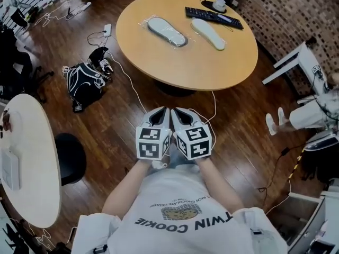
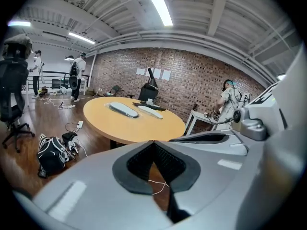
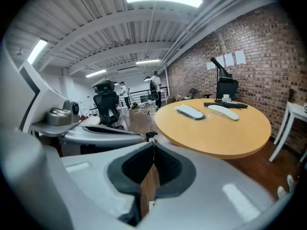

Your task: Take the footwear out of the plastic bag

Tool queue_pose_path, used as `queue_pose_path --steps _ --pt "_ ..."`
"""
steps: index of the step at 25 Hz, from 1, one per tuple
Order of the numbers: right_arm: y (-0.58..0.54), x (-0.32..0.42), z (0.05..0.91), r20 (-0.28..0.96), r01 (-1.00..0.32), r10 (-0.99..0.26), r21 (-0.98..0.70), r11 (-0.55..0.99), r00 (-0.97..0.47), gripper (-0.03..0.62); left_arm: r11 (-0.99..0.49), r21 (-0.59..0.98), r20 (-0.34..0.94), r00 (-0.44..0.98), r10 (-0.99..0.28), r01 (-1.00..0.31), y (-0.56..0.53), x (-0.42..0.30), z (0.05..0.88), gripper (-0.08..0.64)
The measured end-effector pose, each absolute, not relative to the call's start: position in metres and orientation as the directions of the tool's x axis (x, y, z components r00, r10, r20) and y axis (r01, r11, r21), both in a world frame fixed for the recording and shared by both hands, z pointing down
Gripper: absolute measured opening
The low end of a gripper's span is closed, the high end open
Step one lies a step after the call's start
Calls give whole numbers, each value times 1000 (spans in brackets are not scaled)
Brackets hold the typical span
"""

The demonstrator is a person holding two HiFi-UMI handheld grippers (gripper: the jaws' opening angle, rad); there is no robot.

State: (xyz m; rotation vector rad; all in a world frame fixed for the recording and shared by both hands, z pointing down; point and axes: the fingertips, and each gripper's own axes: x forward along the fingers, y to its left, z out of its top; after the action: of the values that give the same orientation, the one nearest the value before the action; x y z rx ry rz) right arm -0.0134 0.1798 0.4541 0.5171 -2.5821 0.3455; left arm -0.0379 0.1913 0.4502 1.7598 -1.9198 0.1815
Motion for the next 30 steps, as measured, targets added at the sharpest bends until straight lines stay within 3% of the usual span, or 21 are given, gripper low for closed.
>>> queue_pose_path --steps 9,21,30 --pt "113 -62 469 487 -465 -332 -180 867 -808 2 98 217 472 17 -881 -971 126 -89 462 2" --pt "-43 -145 477 495 -435 -279 -235 869 -823 2 147 194 506 -29 -862 -970 -32 -190 464 2" --pt "-119 -168 493 493 -474 -274 -343 811 -826 2 150 117 557 -60 -829 -982 -109 -248 475 2"
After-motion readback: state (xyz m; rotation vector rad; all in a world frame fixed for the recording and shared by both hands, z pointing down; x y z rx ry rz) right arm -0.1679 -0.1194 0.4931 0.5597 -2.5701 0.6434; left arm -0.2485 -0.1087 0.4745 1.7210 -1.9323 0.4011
